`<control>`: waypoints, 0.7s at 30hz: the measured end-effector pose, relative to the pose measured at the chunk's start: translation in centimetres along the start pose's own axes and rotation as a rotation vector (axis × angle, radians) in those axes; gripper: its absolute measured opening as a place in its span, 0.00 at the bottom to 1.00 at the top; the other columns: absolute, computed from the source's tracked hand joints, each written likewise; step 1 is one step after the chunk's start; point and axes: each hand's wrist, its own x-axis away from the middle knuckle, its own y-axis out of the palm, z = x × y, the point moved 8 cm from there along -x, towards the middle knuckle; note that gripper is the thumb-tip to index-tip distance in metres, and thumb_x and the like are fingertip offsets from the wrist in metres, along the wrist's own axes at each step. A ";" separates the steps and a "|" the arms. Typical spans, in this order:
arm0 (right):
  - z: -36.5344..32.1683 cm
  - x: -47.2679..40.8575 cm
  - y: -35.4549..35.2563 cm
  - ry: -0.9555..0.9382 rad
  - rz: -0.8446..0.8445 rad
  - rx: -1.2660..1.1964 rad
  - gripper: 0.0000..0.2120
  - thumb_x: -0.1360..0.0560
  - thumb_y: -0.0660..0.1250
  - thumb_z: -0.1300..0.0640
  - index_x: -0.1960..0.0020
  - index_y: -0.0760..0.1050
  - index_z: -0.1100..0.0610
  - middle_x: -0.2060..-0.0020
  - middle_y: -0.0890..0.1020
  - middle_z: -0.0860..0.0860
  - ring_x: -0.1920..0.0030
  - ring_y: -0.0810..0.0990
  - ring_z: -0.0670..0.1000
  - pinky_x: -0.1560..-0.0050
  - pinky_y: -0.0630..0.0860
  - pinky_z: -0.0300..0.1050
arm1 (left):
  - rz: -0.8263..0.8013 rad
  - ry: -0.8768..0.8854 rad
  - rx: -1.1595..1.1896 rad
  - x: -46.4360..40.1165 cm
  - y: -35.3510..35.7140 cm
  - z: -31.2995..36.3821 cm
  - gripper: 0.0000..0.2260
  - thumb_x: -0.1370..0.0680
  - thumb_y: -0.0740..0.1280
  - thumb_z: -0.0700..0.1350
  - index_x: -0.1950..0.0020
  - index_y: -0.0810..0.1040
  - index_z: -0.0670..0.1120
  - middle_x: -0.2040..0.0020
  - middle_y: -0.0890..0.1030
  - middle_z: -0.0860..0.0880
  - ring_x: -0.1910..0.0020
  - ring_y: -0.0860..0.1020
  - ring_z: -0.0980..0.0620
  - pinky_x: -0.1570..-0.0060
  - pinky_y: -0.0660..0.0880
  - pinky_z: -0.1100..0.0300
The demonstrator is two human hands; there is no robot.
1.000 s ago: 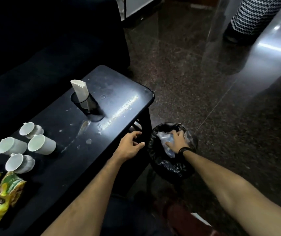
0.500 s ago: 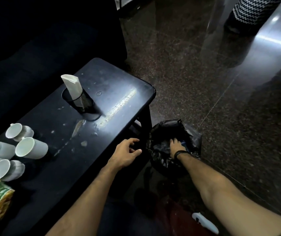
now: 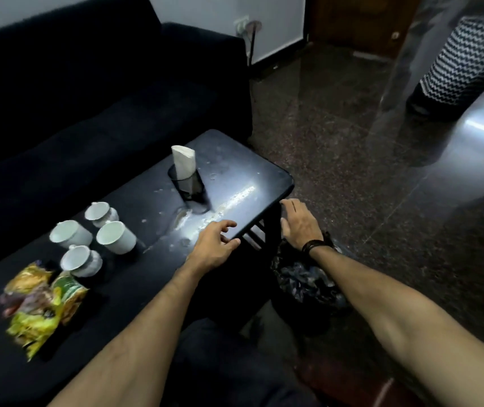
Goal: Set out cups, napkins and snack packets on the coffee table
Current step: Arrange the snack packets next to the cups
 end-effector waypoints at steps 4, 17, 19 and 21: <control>-9.6 -1.1 -2.3 -0.227 0.144 -0.101 0.19 0.27 0.65 0.61 0.37 0.72 0.60 0.43 0.77 0.57 0.43 0.75 0.60 0.39 0.73 0.52 | 0.157 -0.005 -0.002 3.4 -6.3 -1.6 0.17 0.26 0.73 0.42 0.38 0.79 0.47 0.43 0.78 0.45 0.55 0.81 0.49 0.48 0.75 0.61; -41.9 4.2 5.0 -0.763 -0.178 -0.183 0.21 0.27 0.66 0.57 0.35 0.70 0.59 0.37 0.74 0.58 0.39 0.74 0.60 0.36 0.70 0.51 | 0.518 -0.358 -0.050 21.6 -21.9 -17.8 0.15 0.27 0.72 0.42 0.41 0.80 0.45 0.42 0.78 0.43 0.41 0.77 0.46 0.37 0.71 0.60; -44.8 5.3 7.0 -0.792 -0.286 -0.159 0.23 0.26 0.66 0.54 0.34 0.68 0.58 0.36 0.72 0.57 0.38 0.73 0.60 0.36 0.70 0.52 | 0.548 -0.447 -0.038 23.9 -22.5 -20.8 0.16 0.27 0.72 0.44 0.39 0.79 0.46 0.38 0.77 0.44 0.39 0.76 0.44 0.36 0.73 0.51; -46.5 6.2 9.2 -0.805 -0.380 -0.137 0.23 0.25 0.66 0.52 0.33 0.67 0.58 0.35 0.71 0.57 0.37 0.73 0.60 0.37 0.71 0.54 | 0.578 -0.566 -0.047 25.7 -22.6 -23.5 0.19 0.26 0.72 0.49 0.36 0.77 0.48 0.38 0.74 0.45 0.39 0.76 0.44 0.39 0.74 0.52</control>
